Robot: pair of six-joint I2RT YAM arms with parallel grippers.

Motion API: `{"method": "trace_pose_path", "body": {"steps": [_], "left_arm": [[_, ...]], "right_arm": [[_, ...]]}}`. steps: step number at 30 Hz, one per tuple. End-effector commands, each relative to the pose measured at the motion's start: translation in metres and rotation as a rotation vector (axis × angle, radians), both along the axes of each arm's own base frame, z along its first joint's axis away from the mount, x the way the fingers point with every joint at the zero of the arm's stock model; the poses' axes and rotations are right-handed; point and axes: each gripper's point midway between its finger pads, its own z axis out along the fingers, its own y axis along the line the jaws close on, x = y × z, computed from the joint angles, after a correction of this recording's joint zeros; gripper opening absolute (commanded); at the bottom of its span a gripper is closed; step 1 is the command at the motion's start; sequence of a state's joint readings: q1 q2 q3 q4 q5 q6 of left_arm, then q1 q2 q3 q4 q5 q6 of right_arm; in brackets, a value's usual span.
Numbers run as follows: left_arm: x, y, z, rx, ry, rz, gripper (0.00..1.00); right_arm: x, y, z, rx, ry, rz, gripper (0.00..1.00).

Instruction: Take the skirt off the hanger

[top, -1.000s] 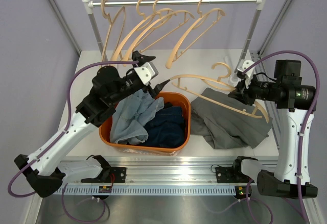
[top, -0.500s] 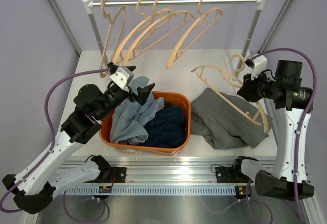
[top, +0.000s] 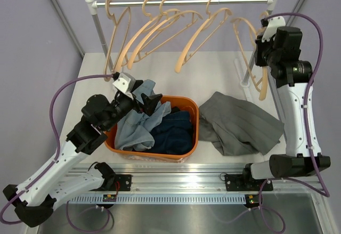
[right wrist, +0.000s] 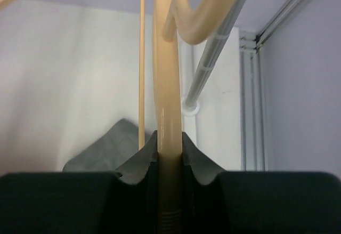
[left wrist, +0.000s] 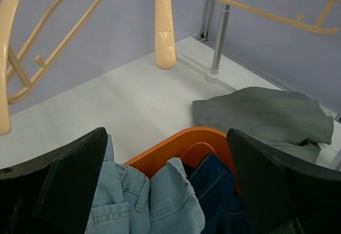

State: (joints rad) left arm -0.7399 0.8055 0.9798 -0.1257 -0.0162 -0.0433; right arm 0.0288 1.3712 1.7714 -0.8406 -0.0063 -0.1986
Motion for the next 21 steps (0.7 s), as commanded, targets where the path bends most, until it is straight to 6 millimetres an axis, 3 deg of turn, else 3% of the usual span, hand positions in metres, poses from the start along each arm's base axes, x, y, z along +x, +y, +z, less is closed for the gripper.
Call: {"method": "trace_pose_path", "body": {"steps": [1, 2, 4, 10, 11, 13, 21], "left_arm": [[-0.003, 0.003, 0.017, -0.100, -0.013, 0.009, 0.99], [-0.004, 0.004, 0.017, -0.103, -0.010, 0.010, 0.99], [-0.006, 0.005, 0.016, -0.112, -0.006, 0.008, 0.99], [-0.008, 0.002, 0.014, -0.132, 0.010, -0.011, 0.99], [-0.008, 0.000, 0.014, -0.138, 0.011, -0.015, 0.99], [-0.008, -0.002, 0.015, -0.145, 0.018, -0.022, 0.99], [-0.012, -0.017, 0.007, -0.159, 0.069, -0.092, 0.99]], "right_arm": [[0.026, -0.018, 0.070, 0.014, -0.224, -0.147, 0.00], [0.034, -0.016, 0.067, 0.010, -0.217, -0.145, 0.00], [0.039, -0.012, 0.083, 0.012, -0.253, -0.130, 0.00], [0.066, -0.001, 0.090, 0.004, -0.264, -0.079, 0.00], [0.074, 0.002, 0.081, 0.006, -0.239, -0.067, 0.00], [0.078, 0.011, 0.085, 0.021, -0.241, -0.020, 0.00], [0.097, 0.034, 0.043, 0.019, -0.121, 0.119, 0.08]]}}
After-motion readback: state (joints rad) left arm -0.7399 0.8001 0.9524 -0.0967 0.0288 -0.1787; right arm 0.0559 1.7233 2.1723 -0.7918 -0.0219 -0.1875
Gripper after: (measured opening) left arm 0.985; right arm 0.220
